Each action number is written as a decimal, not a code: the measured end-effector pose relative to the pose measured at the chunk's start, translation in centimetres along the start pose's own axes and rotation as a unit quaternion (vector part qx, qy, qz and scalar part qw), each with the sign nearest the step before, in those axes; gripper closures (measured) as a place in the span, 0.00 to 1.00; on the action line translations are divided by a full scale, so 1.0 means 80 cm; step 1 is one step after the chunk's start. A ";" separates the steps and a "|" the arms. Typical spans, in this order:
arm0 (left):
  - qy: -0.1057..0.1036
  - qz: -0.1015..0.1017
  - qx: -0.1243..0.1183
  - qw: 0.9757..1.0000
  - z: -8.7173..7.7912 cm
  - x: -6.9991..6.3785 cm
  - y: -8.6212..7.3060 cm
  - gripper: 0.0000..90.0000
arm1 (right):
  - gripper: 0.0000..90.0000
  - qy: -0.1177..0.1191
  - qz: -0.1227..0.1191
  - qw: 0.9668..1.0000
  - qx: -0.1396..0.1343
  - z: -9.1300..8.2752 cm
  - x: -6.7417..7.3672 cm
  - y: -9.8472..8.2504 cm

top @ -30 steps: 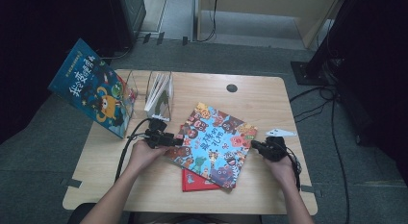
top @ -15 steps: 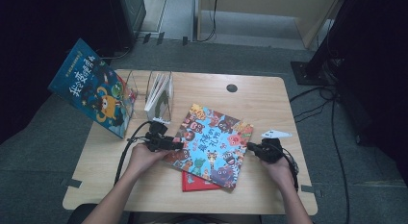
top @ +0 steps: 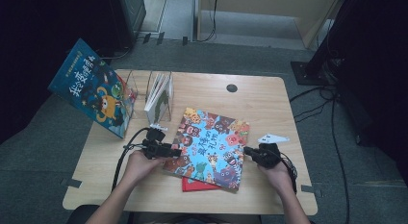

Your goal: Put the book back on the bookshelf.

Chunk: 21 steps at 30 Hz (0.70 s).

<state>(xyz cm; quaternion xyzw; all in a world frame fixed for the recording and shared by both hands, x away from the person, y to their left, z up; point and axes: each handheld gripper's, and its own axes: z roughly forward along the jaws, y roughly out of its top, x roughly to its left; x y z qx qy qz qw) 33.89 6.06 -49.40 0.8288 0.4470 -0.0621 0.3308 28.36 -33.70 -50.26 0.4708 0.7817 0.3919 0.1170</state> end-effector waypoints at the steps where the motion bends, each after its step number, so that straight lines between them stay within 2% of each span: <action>1: -0.001 -0.001 0.000 1.000 -0.001 0.000 -0.002 0.46 | 1.00 0.003 0.000 1.000 0.000 0.000 0.002 0.000; 8: -0.012 -0.017 0.001 1.000 -0.008 0.000 -0.013 0.46 | 1.00 0.009 -0.002 1.000 -0.001 0.000 0.008 -0.001; 11: -0.017 -0.020 0.011 1.000 -0.009 -0.001 -0.015 0.44 | 1.00 0.009 -0.007 1.000 -0.002 0.001 0.008 0.000; 17: -0.012 -0.011 0.009 1.000 -0.008 0.003 -0.011 0.42 | 1.00 0.014 -0.003 1.000 -0.003 0.002 0.009 0.000; 21: -0.019 -0.032 0.000 0.999 -0.006 0.010 -0.004 0.40 | 1.00 0.017 -0.008 1.000 -0.006 0.004 0.010 0.001</action>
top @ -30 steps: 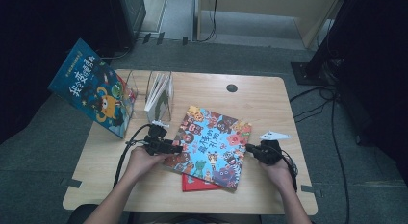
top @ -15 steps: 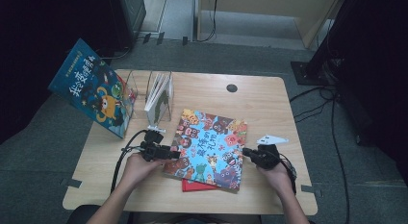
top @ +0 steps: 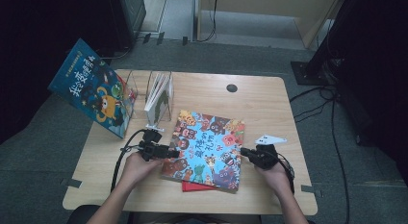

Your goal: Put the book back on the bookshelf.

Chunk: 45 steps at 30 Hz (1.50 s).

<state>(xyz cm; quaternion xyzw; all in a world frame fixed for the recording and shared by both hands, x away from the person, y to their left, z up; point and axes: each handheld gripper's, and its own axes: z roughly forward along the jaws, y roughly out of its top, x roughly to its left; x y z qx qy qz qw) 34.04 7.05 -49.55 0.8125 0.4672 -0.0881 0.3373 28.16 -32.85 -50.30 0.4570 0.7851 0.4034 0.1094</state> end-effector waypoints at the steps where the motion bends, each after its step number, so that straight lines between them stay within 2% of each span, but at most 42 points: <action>1: 0.001 -0.002 -0.003 1.000 0.001 0.001 0.001 0.40 | 1.00 0.000 0.001 1.000 0.000 0.000 0.000 0.000; 6: 0.010 -0.006 -0.013 1.000 0.002 0.004 0.005 0.40 | 1.00 0.004 0.005 1.000 0.001 0.002 0.003 0.001; 11: 0.017 -0.022 -0.019 0.999 0.003 0.007 0.010 0.41 | 1.00 0.006 0.003 1.000 -0.001 0.004 0.005 0.001; 13: 0.021 -0.027 -0.013 0.999 0.003 0.008 0.014 0.42 | 1.00 0.007 0.003 1.000 0.001 0.005 0.007 0.002; 19: -0.013 -0.068 -0.003 0.998 0.002 0.019 0.021 0.48 | 1.00 0.010 0.007 1.000 0.002 0.005 0.006 0.002; 23: -0.013 -0.070 0.002 0.997 -0.001 0.018 0.022 0.50 | 1.00 0.015 0.007 1.000 -0.003 0.006 0.005 0.001; 25: -0.020 -0.067 -0.009 0.997 -0.011 0.014 0.025 0.50 | 1.00 0.014 0.006 1.000 -0.004 0.007 0.004 0.000; 28: -0.043 -0.072 -0.031 0.996 -0.025 0.009 0.029 0.53 | 1.00 0.013 0.004 1.000 0.001 0.009 0.003 -0.001; 29: -0.043 -0.069 -0.032 0.996 -0.027 0.007 0.030 0.53 | 1.00 0.011 0.003 1.000 0.002 0.009 0.003 -0.001; 30: -0.041 -0.066 -0.027 0.997 -0.027 0.004 0.032 0.53 | 1.00 0.011 0.004 1.000 0.004 0.009 0.004 -0.001; 31: -0.042 -0.063 -0.011 0.997 -0.025 0.002 0.034 0.53 | 1.00 0.011 0.004 1.000 0.004 0.010 0.003 -0.001; 33: -0.056 -0.062 0.013 0.996 -0.018 0.002 0.036 0.53 | 1.00 0.011 0.003 1.000 0.002 0.010 0.004 -0.001; 35: -0.070 -0.068 0.016 0.995 -0.016 0.003 0.037 0.53 | 1.00 0.010 0.000 1.000 0.003 0.011 0.005 -0.001; 38: -0.080 -0.076 0.016 0.994 -0.019 0.004 0.040 0.56 | 1.00 0.013 0.000 1.000 0.003 0.012 0.004 -0.001; 42: -0.084 -0.079 0.026 0.993 -0.025 0.002 0.051 0.58 | 1.00 0.013 0.001 1.000 0.001 0.013 0.004 -0.001; 45: -0.095 -0.071 0.032 0.992 -0.030 -0.002 0.061 0.60 | 1.00 0.012 -0.001 1.000 -0.002 0.014 0.003 0.000</action>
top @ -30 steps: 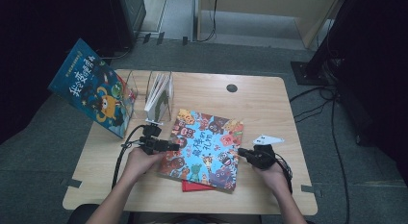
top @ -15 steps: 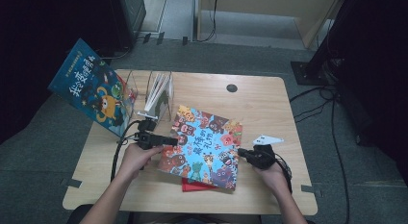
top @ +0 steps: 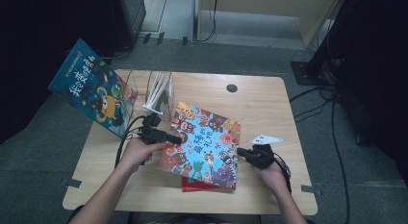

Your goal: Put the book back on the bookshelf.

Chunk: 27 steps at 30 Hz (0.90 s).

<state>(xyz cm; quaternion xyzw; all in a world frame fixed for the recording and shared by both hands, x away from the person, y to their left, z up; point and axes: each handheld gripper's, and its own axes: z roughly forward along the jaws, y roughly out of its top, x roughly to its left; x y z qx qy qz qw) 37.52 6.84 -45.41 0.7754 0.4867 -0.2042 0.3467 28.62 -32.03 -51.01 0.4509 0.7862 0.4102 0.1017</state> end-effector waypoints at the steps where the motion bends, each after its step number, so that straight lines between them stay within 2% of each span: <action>1: -0.008 0.004 -0.002 1.000 -0.003 -0.003 0.004 0.61 | 1.00 -0.001 0.000 1.000 -0.001 0.000 0.000 0.000; 4: -0.030 0.008 0.000 1.000 -0.008 -0.012 0.013 0.66 | 1.00 0.001 0.004 1.000 -0.003 0.001 -0.001 0.000; 6: -0.030 0.013 0.001 0.999 -0.009 -0.019 0.018 0.68 | 1.00 0.003 0.002 1.000 -0.005 0.002 -0.001 0.000; 10: -0.024 0.023 0.019 0.999 -0.004 -0.033 0.028 0.69 | 1.00 0.007 0.001 1.000 -0.009 0.006 0.003 0.002; 12: -0.031 0.024 0.022 0.999 -0.006 -0.035 0.033 0.70 | 1.00 0.007 -0.007 1.000 -0.011 0.007 0.003 0.002; 17: -0.061 0.023 0.040 0.997 -0.015 -0.040 0.048 0.78 | 0.87 0.008 -0.008 1.000 -0.011 0.006 -0.001 0.002; 19: -0.066 0.023 0.044 0.997 -0.022 -0.046 0.056 0.81 | 0.81 0.016 -0.020 1.000 -0.007 0.005 -0.003 0.003; 21: -0.053 0.032 0.055 0.997 -0.031 -0.057 0.066 0.82 | 0.80 0.010 -0.028 1.000 0.000 0.002 -0.004 0.004; 23: -0.044 0.032 0.061 0.997 -0.039 -0.065 0.074 0.84 | 0.79 0.004 -0.022 1.000 -0.012 -0.004 -0.007 0.005; 25: -0.030 0.025 0.071 0.997 -0.047 -0.070 0.082 0.86 | 0.79 0.000 -0.013 1.000 -0.017 -0.007 -0.010 0.005; 27: -0.021 0.015 0.070 0.997 -0.057 -0.071 0.087 0.87 | 0.79 -0.004 -0.015 1.000 -0.017 -0.009 -0.013 0.005</action>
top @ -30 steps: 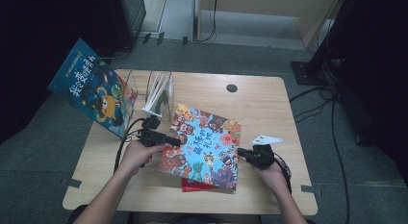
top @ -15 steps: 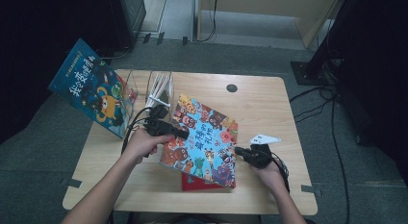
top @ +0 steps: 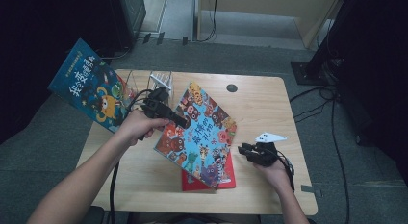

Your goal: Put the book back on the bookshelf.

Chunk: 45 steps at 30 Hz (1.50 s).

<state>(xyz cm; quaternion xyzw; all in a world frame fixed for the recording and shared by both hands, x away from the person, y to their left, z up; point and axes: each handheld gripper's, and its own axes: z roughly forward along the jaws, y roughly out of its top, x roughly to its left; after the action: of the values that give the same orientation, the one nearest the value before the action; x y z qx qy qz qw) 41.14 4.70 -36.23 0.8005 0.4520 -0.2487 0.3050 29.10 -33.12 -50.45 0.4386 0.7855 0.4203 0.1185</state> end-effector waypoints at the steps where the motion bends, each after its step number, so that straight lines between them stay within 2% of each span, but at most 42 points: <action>1: 0.001 -0.005 0.002 1.000 -0.005 0.000 0.002 0.88 | 0.79 -0.002 -0.002 1.000 0.000 0.000 0.000 0.000; 3: 0.005 -0.012 -0.002 1.000 -0.014 -0.002 0.003 0.90 | 0.79 -0.002 -0.005 1.000 0.000 0.000 0.001 0.001; 5: 0.011 -0.010 -0.003 1.000 -0.024 -0.005 0.004 0.91 | 0.79 0.002 -0.008 1.000 0.001 0.001 0.003 0.003; 8: 0.026 0.004 0.010 1.000 -0.034 -0.013 0.001 0.91 | 0.79 0.005 -0.015 1.000 0.003 0.004 0.007 0.007; 15: 0.067 0.022 0.013 0.997 -0.059 -0.030 -0.009 0.91 | 0.79 0.015 -0.038 0.999 0.004 0.013 0.017 0.014; 22: 0.078 0.020 0.008 0.997 -0.085 -0.031 -0.031 0.91 | 0.78 0.029 -0.046 0.998 0.018 0.026 0.022 0.022; 33: 0.081 0.002 -0.024 0.996 -0.136 -0.023 -0.077 0.91 | 0.79 0.040 -0.062 0.997 0.026 0.041 0.027 0.025; 36: 0.083 -0.010 -0.035 0.996 -0.150 -0.017 -0.087 0.91 | 0.78 0.042 -0.063 0.996 0.044 0.045 0.027 0.029; 41: 0.093 -0.023 -0.050 0.994 -0.170 -0.010 -0.101 0.91 | 0.75 0.046 -0.067 0.996 0.038 0.048 0.028 0.029; 45: 0.102 -0.026 -0.050 0.993 -0.180 -0.007 -0.110 0.90 | 0.70 0.046 -0.076 0.996 0.028 0.049 0.029 0.026</action>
<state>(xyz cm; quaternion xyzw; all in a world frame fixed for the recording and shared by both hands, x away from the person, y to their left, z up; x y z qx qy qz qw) 34.97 18.23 -28.26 0.7937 0.5131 -0.1504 0.2899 31.12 -28.58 -50.84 0.3612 0.8326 0.4075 0.1014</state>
